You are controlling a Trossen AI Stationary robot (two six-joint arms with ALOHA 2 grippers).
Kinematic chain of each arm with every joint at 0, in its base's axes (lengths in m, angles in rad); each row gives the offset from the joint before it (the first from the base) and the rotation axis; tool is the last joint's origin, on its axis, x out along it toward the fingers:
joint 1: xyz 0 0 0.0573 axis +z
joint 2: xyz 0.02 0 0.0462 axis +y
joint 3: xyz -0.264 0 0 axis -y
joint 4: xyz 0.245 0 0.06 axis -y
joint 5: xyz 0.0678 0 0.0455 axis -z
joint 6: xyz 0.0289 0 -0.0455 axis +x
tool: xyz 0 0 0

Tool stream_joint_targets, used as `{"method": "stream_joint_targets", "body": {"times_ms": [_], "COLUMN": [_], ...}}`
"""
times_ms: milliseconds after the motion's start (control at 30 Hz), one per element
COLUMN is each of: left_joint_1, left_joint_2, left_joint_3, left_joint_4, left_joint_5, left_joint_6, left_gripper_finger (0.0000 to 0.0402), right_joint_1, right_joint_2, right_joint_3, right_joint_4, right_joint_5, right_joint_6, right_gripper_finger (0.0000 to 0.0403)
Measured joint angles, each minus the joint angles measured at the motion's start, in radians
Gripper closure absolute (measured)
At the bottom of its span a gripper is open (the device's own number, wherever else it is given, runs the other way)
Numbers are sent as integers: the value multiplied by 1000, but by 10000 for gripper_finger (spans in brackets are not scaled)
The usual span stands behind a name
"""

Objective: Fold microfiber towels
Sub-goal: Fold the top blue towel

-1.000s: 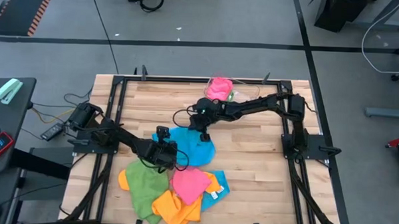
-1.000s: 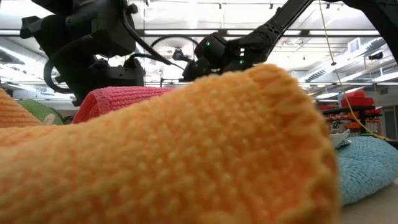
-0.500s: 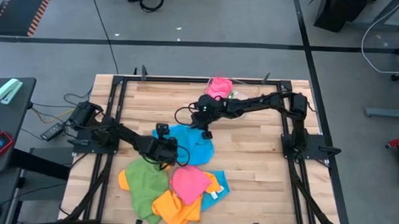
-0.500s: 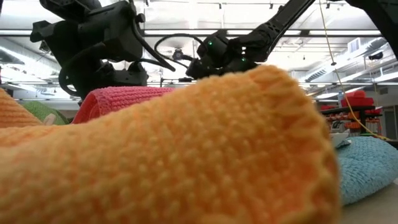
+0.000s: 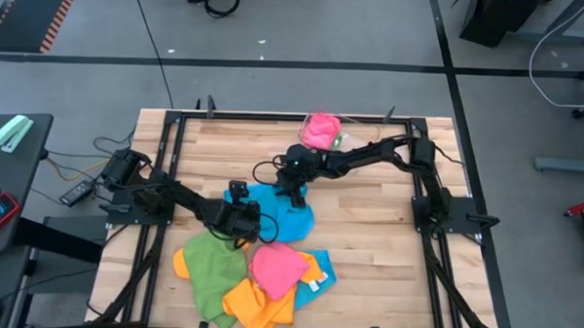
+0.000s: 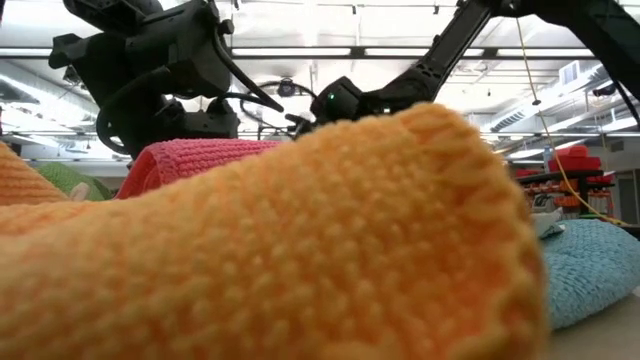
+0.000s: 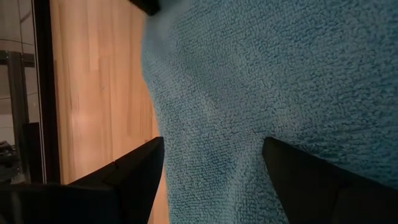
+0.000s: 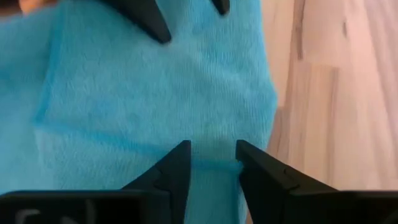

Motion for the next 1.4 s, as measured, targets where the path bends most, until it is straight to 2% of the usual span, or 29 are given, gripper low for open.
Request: {"method": "stream_joint_targets", "body": {"times_ms": [333, 600, 733, 833, 967, 1233, 1400], "left_joint_1": [0, 0, 0, 0, 0, 5, 6], "left_joint_2": [0, 0, 0, 0, 0, -1, -1], "left_joint_3": [0, 0, 0, 0, 0, 0, 0], "left_joint_4": [-6, -14, -27, -28, -30, -31, -39], "left_joint_5": [0, 0, 0, 0, 0, 1, 0], "left_joint_6": [4, -7, -19, -13, -15, -18, 2], "left_gripper_finger": [116, 116, 116, 116, 116, 116, 116], "right_joint_1": [-2, -4, 19, 41, 45, 165, 230], "right_joint_2": [-1, -42, -91, -100, -98, -99, -160], "right_joint_3": [0, 0, 0, 2, 1, 1, 1], "right_joint_4": [-37, -92, -172, -205, -248, -279, -320], "right_joint_5": [2, 32, 31, 39, 49, 148, 213], "right_joint_6": [-19, -30, -49, -71, -21, 16, 43], "right_gripper_finger": [361, 365, 393, 395, 396, 399, 400]}}
